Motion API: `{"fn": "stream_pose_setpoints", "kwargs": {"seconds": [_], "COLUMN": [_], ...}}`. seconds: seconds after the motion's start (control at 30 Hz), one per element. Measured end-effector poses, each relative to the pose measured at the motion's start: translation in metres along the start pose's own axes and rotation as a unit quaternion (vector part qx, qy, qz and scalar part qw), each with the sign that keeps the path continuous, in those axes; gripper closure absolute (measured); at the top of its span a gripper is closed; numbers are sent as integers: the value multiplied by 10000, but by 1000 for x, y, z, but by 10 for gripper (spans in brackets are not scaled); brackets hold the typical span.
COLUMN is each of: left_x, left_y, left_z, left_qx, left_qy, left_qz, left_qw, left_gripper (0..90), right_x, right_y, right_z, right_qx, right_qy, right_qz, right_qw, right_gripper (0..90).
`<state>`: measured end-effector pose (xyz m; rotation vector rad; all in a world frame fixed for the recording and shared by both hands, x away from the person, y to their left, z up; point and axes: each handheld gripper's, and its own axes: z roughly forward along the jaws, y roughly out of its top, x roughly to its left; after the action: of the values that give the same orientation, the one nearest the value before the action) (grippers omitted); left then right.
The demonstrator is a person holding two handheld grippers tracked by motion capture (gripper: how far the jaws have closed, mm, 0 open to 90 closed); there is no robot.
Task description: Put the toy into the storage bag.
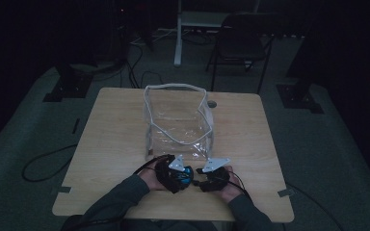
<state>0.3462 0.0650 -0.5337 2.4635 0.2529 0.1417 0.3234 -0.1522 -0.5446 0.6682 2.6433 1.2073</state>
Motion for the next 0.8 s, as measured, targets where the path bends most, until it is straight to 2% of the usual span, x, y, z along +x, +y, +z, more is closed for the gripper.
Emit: {"fn": "stream_pose_setpoints", "kwargs": {"seconds": [0.1, 0.17, 0.23, 0.3, 0.37, 0.43, 0.5, 0.67, 0.8], "left_x": [0, 1, 1, 1, 1, 1, 2, 1, 0], "left_y": [0, -1, -1, -1, 0, 0, 1, 5, 7], "left_z": [0, 0, 1, 0, 1, 0, -1, 0, 3], "left_qx": [-35, -72, -64, -88, -62, -51, -34, 66, 148], "left_qy": [35, -70, -70, -27, -22, -15, -63, -54, 17], "left_qz": [-9, -49, -59, -61, -53, -16, -38, 76, 158], "left_qw": [10000, 9999, 9999, 9999, 10000, 10000, 10000, 9999, 9998], "left_gripper": [163, 149, 130, 129, 112, 112, 112, 113, 133], "right_x": [0, -1, 0, 1, 3, 7, 6, 6, 8], "right_y": [1, 1, 2, 3, 5, 7, 8, 9, 9], "right_z": [-3, -5, -5, -5, -5, -4, -5, -7, -6], "right_qx": [-145, -227, -223, -225, -242, -225, -254, -363, -301], "right_qy": [97, 150, 139, 232, 323, 290, 304, 340, 342], "right_qz": [-12, -2, -27, -105, -189, -305, -329, -349, -389], "right_qw": [9998, 9996, 9997, 9994, 9990, 9989, 9987, 9982, 9982], "right_gripper": [535, 569, 585, 644, 652, 658, 658, 670, 670]}}
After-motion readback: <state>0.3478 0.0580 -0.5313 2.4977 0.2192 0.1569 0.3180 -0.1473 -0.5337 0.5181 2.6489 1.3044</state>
